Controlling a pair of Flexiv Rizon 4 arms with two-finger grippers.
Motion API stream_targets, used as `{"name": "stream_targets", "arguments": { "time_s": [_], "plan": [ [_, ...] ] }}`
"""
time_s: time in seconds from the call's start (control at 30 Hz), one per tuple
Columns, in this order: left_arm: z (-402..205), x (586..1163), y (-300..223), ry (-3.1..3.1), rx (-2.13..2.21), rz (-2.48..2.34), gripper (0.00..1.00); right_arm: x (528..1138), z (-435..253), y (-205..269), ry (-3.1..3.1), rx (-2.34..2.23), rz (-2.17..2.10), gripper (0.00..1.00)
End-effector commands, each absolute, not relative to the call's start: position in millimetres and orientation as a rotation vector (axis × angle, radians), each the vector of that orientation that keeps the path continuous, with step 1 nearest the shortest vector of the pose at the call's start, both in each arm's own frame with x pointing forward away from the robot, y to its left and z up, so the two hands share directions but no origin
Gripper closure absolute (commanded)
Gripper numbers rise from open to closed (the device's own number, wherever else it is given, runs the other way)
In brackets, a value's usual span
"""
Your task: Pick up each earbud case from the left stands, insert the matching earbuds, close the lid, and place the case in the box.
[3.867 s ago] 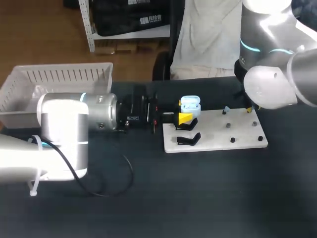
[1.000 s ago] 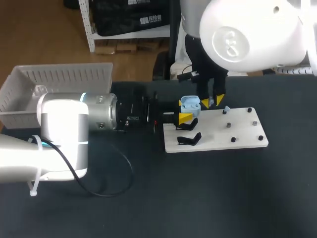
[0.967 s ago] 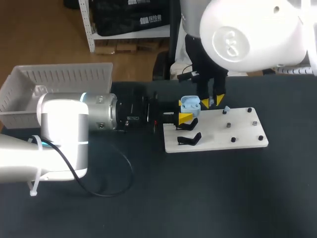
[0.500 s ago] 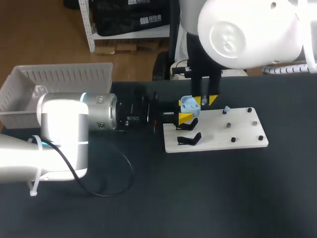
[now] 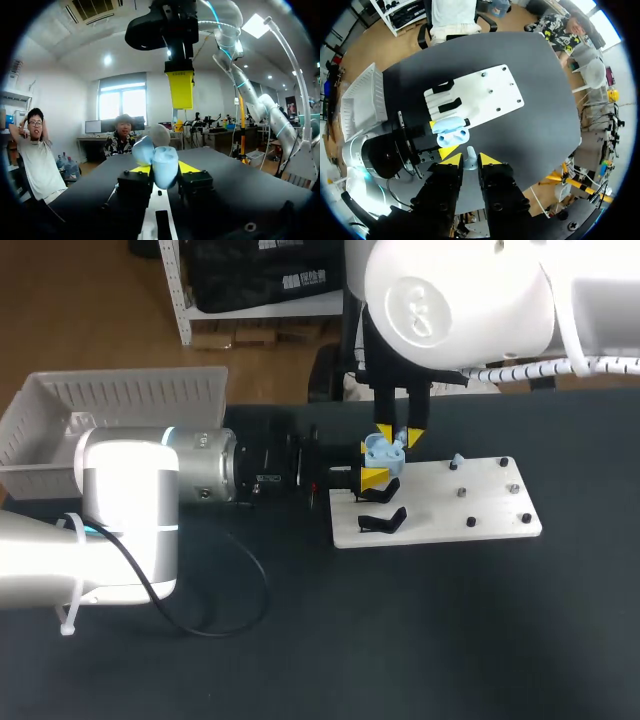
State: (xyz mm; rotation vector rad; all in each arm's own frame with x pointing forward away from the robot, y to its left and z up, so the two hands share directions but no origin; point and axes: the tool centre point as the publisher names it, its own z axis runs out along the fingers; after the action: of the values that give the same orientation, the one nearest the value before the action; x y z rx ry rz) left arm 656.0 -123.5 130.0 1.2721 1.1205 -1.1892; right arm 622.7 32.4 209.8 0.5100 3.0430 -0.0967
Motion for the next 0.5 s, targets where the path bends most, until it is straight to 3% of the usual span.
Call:
{"name": "stream_targets", "arguments": {
  "time_s": [0.03, 0.4, 0.5],
  "plan": [
    [128.5, 656.1, -123.9, 1.114, 1.268, -1.187, 1.0, 623.5, 210.4, 33.7, 3.043, 0.514, -0.103, 1.0],
    [128.5, 656.1, -123.9, 1.114, 1.268, -1.187, 1.0, 623.5, 210.4, 33.7, 3.043, 0.514, -0.103, 1.0],
    [128.5, 656.1, -123.9, 1.114, 1.268, -1.187, 1.0, 629.3, 206.1, 34.4, 2.984, 0.813, -0.106, 1.0]
  ]
}}
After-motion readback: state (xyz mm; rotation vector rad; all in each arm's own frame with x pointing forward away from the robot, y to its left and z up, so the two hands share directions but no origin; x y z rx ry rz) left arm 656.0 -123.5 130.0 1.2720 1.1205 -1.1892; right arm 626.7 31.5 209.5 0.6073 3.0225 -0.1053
